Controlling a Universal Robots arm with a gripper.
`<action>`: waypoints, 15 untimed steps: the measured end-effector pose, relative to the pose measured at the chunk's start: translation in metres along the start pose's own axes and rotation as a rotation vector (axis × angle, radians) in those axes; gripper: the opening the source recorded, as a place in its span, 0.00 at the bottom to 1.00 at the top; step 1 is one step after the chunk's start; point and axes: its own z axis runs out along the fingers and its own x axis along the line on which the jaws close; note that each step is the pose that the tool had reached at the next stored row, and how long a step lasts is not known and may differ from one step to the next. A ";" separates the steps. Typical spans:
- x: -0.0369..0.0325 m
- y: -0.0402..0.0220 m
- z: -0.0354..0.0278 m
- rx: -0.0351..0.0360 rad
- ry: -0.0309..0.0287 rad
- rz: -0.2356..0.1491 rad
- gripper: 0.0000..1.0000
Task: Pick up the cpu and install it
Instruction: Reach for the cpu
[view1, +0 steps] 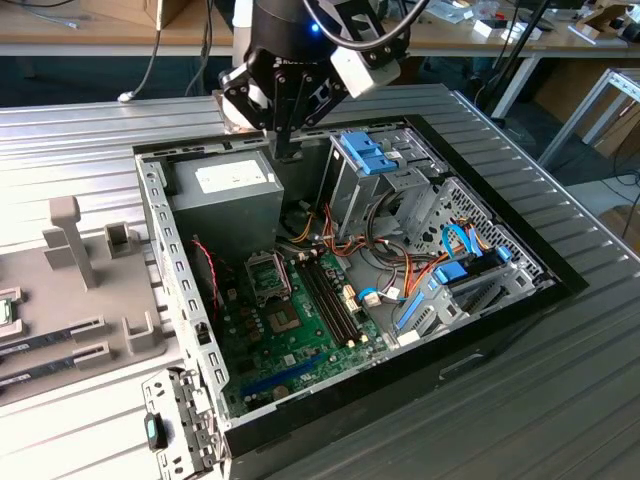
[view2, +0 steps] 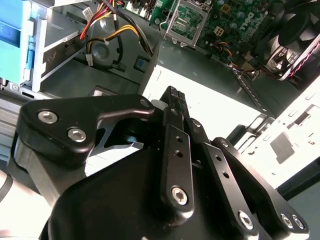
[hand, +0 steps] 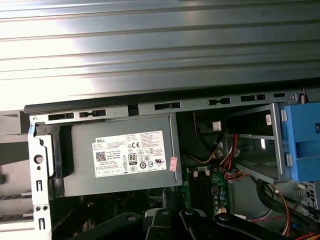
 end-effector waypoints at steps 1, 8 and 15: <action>0.0001 0.0000 0.0000 0.0000 0.0000 0.000 0.11; 0.0020 -0.0002 0.0000 0.0000 0.0000 0.000 0.11; 0.0044 -0.0003 -0.0001 0.0000 0.0000 0.000 0.11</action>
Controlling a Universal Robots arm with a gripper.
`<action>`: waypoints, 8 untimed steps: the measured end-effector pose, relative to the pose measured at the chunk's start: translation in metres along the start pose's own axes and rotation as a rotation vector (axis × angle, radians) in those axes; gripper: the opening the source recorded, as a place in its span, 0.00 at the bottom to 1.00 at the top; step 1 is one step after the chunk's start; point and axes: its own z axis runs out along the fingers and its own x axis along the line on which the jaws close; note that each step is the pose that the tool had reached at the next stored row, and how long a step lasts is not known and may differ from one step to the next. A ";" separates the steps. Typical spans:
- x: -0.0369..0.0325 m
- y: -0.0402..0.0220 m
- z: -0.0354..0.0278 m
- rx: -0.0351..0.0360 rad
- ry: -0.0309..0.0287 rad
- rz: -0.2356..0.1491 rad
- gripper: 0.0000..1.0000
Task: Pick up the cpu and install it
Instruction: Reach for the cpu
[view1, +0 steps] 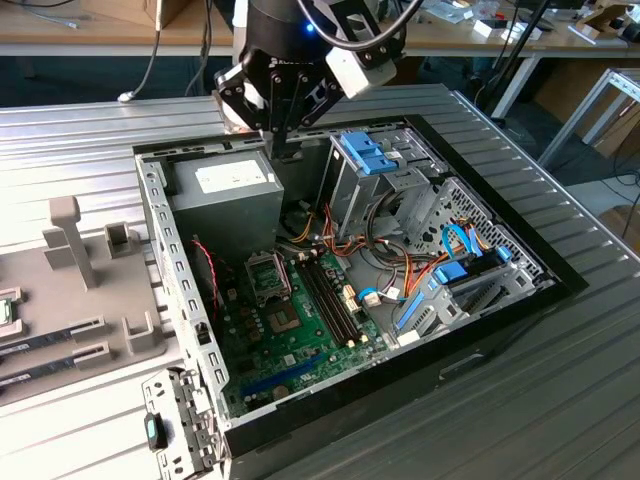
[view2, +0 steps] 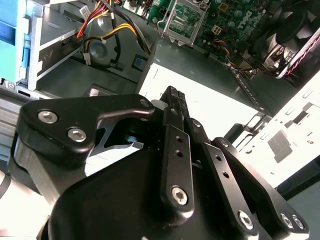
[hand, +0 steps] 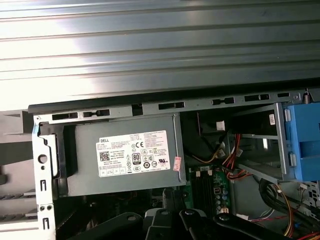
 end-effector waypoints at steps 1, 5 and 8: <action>0.0003 0.0000 0.0000 0.0001 0.0000 0.000 0.11; 0.0020 -0.0001 -0.0001 0.0000 0.0000 0.000 0.11; 0.0035 -0.0003 -0.0001 0.0001 0.0000 0.000 0.11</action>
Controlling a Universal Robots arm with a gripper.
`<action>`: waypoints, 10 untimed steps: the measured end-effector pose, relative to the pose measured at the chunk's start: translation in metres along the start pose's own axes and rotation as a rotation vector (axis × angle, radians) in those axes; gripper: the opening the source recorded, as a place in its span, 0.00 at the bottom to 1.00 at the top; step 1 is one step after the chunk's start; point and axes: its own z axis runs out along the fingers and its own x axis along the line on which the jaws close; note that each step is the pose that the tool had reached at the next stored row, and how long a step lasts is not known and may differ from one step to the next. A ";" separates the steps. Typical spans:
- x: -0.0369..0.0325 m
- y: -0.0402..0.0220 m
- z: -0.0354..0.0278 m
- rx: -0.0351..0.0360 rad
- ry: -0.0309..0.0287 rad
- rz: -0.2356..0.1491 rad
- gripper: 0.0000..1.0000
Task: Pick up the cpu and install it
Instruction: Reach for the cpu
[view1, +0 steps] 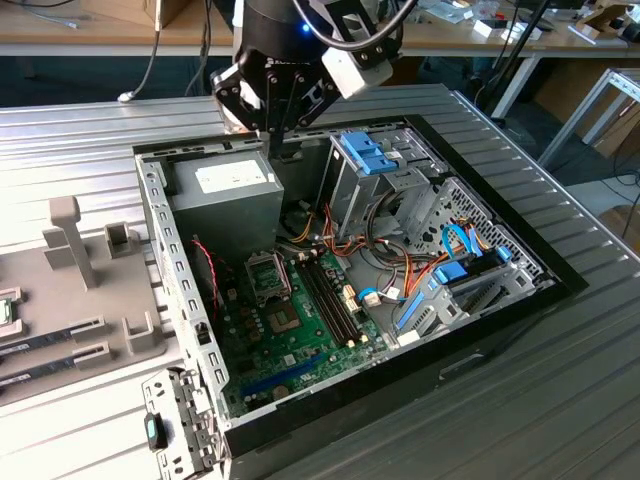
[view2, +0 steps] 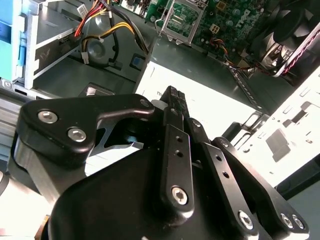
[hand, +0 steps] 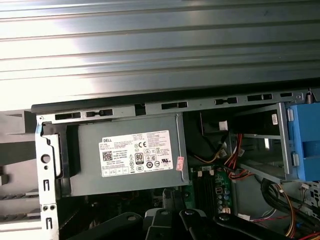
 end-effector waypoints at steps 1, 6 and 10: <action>0.0004 0.0000 0.0000 0.0000 0.0000 0.000 0.11; 0.0025 -0.0002 0.0000 0.0000 0.0000 0.000 0.11; 0.0037 -0.0003 0.0000 0.0000 0.0000 0.000 0.11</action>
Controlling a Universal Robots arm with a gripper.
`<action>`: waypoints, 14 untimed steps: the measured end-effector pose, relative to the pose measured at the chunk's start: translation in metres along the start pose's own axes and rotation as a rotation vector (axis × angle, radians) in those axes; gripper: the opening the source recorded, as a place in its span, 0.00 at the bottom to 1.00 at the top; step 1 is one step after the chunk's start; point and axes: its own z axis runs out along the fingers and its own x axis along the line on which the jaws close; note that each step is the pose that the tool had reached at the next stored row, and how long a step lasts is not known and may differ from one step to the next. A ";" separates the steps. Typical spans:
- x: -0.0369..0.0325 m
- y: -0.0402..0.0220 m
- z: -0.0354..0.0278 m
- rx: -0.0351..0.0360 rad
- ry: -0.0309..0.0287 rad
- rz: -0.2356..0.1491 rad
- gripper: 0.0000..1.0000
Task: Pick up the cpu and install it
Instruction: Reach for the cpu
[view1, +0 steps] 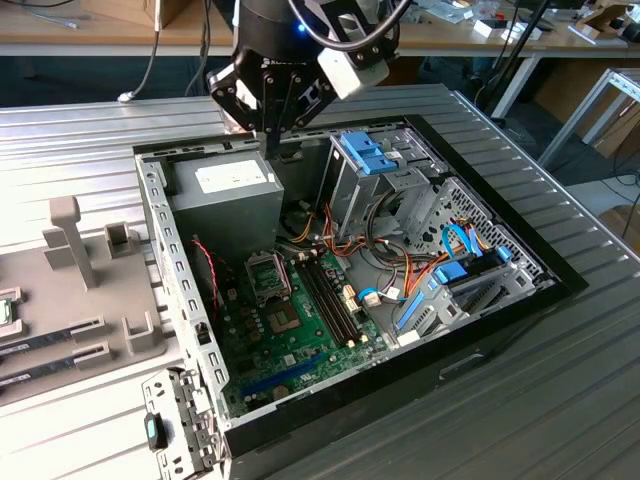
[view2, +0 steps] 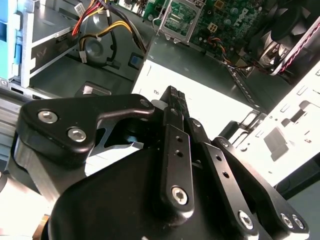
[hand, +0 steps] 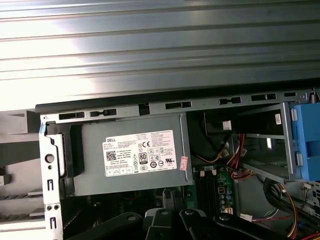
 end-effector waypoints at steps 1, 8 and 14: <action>0.0003 0.0000 0.0000 -0.0001 0.0000 0.000 0.11; 0.0024 -0.0002 0.0000 0.0000 0.0000 0.000 0.11; 0.0046 -0.0004 0.0000 -0.0001 0.0000 0.000 0.11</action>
